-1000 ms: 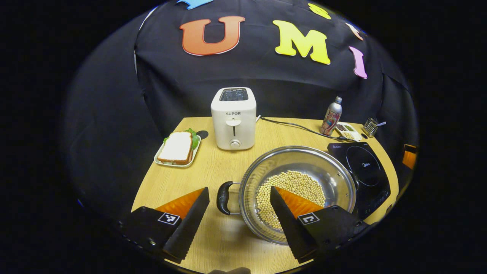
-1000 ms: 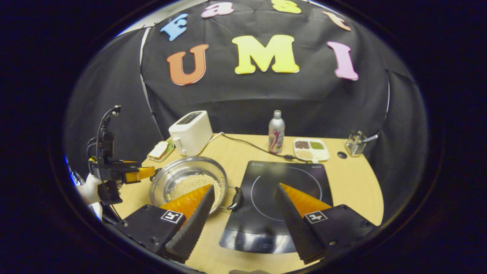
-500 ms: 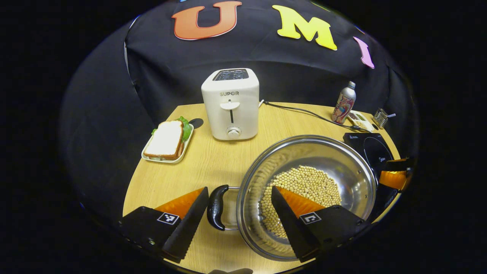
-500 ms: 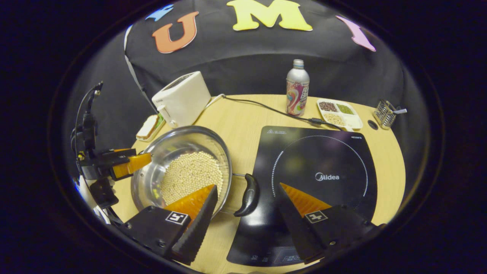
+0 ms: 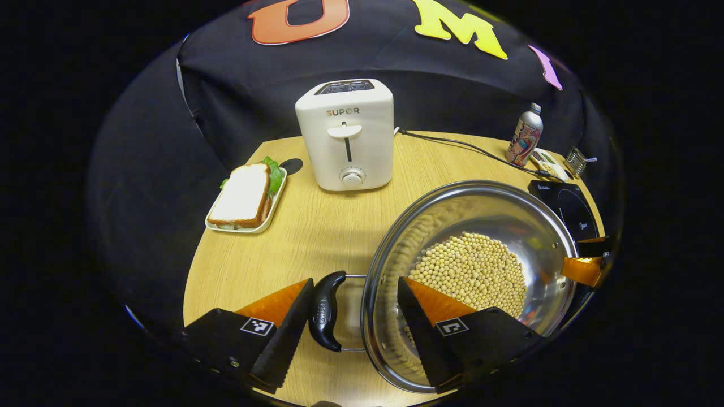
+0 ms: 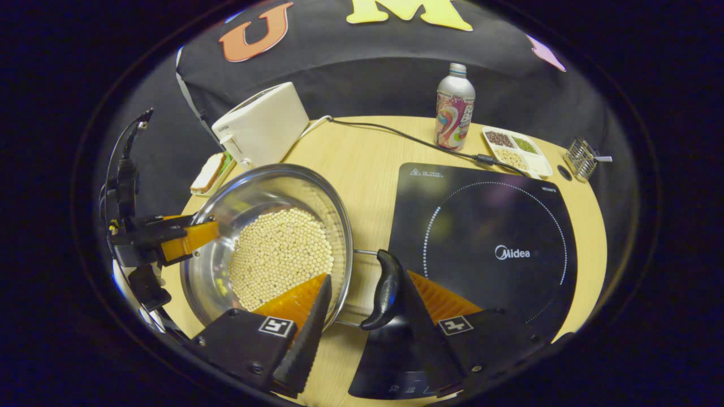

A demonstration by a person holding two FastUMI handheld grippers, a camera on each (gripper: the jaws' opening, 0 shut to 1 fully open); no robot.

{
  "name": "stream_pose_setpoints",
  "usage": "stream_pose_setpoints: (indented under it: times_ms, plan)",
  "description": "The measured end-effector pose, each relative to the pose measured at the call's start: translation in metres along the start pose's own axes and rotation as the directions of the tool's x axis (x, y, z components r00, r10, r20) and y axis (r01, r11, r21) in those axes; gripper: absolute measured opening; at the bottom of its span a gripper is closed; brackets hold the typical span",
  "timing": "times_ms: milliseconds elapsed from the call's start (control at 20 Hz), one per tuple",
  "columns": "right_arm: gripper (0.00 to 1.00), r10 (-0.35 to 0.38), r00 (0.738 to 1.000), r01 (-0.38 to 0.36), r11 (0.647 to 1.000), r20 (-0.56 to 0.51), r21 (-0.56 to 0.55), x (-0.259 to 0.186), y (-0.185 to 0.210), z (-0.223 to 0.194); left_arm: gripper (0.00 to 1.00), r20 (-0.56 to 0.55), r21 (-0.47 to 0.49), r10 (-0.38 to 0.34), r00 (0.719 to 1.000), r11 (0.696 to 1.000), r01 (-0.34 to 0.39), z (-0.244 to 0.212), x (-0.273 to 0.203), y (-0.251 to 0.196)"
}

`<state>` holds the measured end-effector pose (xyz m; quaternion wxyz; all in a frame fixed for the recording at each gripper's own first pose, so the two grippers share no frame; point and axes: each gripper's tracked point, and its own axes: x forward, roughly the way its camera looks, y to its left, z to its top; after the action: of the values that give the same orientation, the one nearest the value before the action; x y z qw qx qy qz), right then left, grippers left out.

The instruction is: First push the handle of the pot to place it horizontally, then grasp the pot with both hands and set it on the induction cooktop.

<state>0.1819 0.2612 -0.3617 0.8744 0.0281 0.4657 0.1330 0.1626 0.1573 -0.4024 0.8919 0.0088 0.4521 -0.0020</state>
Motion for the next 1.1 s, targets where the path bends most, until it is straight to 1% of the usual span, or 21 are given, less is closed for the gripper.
stream_pose_setpoints:
  times_ms: [50,100,200,250,300,350,450,500,550,600,650,700,750,800,850,900,1100]
  plan:
    - [0.75,0.004,1.0,-0.004,1.0,0.008,0.014,-0.002,-0.001,0.003,0.76,-0.004,0.007,-0.008,1.0,1.0,0.008,0.001,-0.003,-0.001]
    - [0.68,0.007,1.0,-0.007,1.0,0.0,0.022,-0.002,-0.001,0.003,0.73,-0.032,0.021,-0.019,0.999,1.0,0.02,-0.003,-0.001,-0.002]
    - [0.65,0.008,1.0,-0.008,0.999,-0.007,0.035,-0.002,0.0,0.002,0.8,-0.068,0.061,-0.041,0.997,0.997,0.045,-0.007,-0.002,-0.002]
    - [0.67,0.006,1.0,-0.006,0.999,-0.01,0.036,-0.001,0.0,0.003,0.68,-0.08,0.066,-0.046,0.996,0.996,0.052,-0.007,-0.003,-0.002]
    - [0.66,0.006,1.0,-0.006,0.999,-0.011,0.037,0.0,-0.001,0.003,0.77,-0.085,0.064,-0.045,0.995,0.997,0.051,-0.007,-0.004,-0.001]
    - [0.66,0.007,1.0,-0.007,0.999,-0.01,0.042,-0.001,-0.001,0.003,0.67,-0.091,0.061,-0.043,0.995,0.997,0.049,-0.007,-0.002,-0.002]
    - [0.64,0.012,1.0,-0.011,0.999,-0.01,0.046,0.0,-0.001,0.004,0.64,-0.105,0.065,-0.046,0.993,0.996,0.053,-0.009,-0.005,-0.002]
    - [0.6,0.015,1.0,-0.014,0.999,-0.012,0.044,0.001,-0.001,0.004,0.64,-0.101,0.063,-0.049,0.994,0.996,0.056,-0.009,-0.005,-0.002]
    - [0.61,0.016,1.0,-0.015,0.999,-0.01,0.041,0.0,0.0,0.005,0.61,-0.111,0.06,-0.053,0.992,0.996,0.06,-0.01,-0.008,-0.003]
    - [0.57,0.016,1.0,-0.016,0.999,-0.009,0.049,0.001,0.0,0.006,0.7,-0.106,0.053,-0.05,0.993,0.997,0.055,-0.01,-0.011,-0.002]
    - [0.56,0.02,1.0,-0.019,0.999,-0.012,0.048,-0.001,0.001,0.003,0.58,-0.098,0.059,-0.044,0.994,0.997,0.05,-0.008,-0.013,-0.002]
    - [0.54,0.025,1.0,-0.025,0.998,-0.013,0.053,-0.001,0.002,0.002,0.67,-0.097,0.065,-0.034,0.995,0.997,0.04,-0.01,-0.015,-0.001]
    - [0.54,0.03,1.0,-0.03,0.998,-0.007,0.05,-0.003,0.002,-0.001,0.58,-0.094,0.067,-0.028,0.995,0.997,0.035,-0.01,-0.02,0.0]
    - [0.54,0.034,0.999,-0.034,0.998,0.0,0.053,-0.007,0.003,-0.001,0.67,-0.085,0.066,-0.024,0.996,0.997,0.03,-0.01,-0.027,0.0]
    - [0.57,0.035,0.999,-0.035,0.998,0.013,0.047,-0.015,0.005,-0.002,0.48,-0.08,0.066,-0.026,0.996,0.997,0.032,-0.01,-0.032,0.0]
    - [0.54,0.032,0.999,-0.033,0.999,0.019,0.04,-0.02,0.006,-0.002,0.58,-0.072,0.062,-0.027,0.997,0.998,0.032,-0.01,-0.035,-0.001]
    - [0.53,0.023,0.999,-0.024,0.999,0.039,0.026,-0.043,0.005,-0.003,0.58,-0.05,0.051,-0.035,0.998,0.998,0.038,-0.011,-0.05,-0.001]
